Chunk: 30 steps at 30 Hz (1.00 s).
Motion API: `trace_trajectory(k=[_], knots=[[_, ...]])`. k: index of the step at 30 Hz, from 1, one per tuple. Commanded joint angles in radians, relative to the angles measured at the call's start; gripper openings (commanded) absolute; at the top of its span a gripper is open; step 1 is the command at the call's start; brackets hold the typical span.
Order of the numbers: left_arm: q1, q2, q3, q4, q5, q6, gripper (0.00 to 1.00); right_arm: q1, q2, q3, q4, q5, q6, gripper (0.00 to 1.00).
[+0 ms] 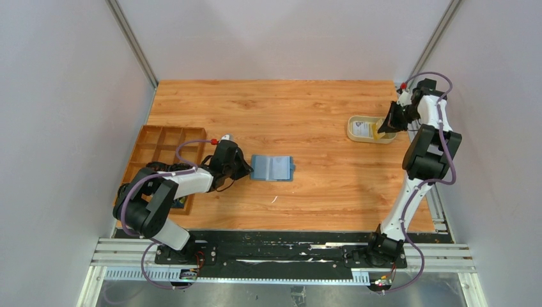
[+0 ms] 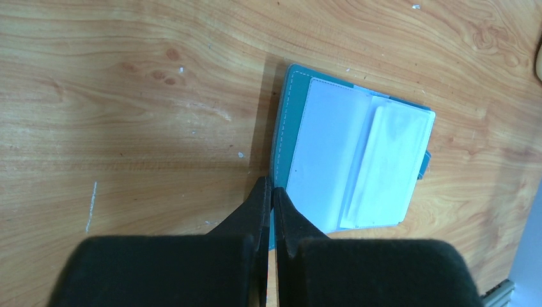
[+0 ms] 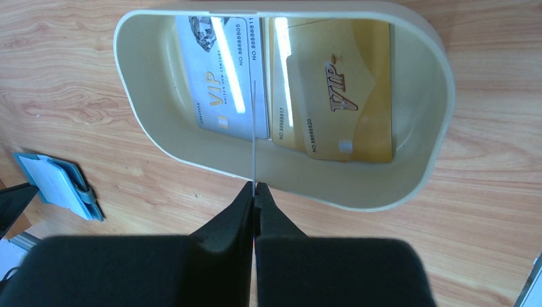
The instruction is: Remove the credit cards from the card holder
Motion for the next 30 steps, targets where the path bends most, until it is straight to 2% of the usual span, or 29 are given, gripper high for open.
trace_trajectory(k=[1,18,26,30], knots=[[-0.004,-0.005,0.027,-0.061,-0.044,0.035,0.0,-0.013,0.04,0.015,0.006,0.006,0.007,0.0],[-0.003,0.017,0.06,-0.09,-0.057,0.038,0.0,-0.024,0.132,0.121,0.036,-0.01,0.034,0.01],[-0.005,0.017,0.072,-0.108,-0.065,0.046,0.0,-0.024,0.067,0.141,0.015,0.081,0.034,0.25],[-0.004,0.002,0.072,-0.114,-0.075,0.054,0.0,-0.007,0.007,0.209,-0.013,0.137,0.025,0.39]])
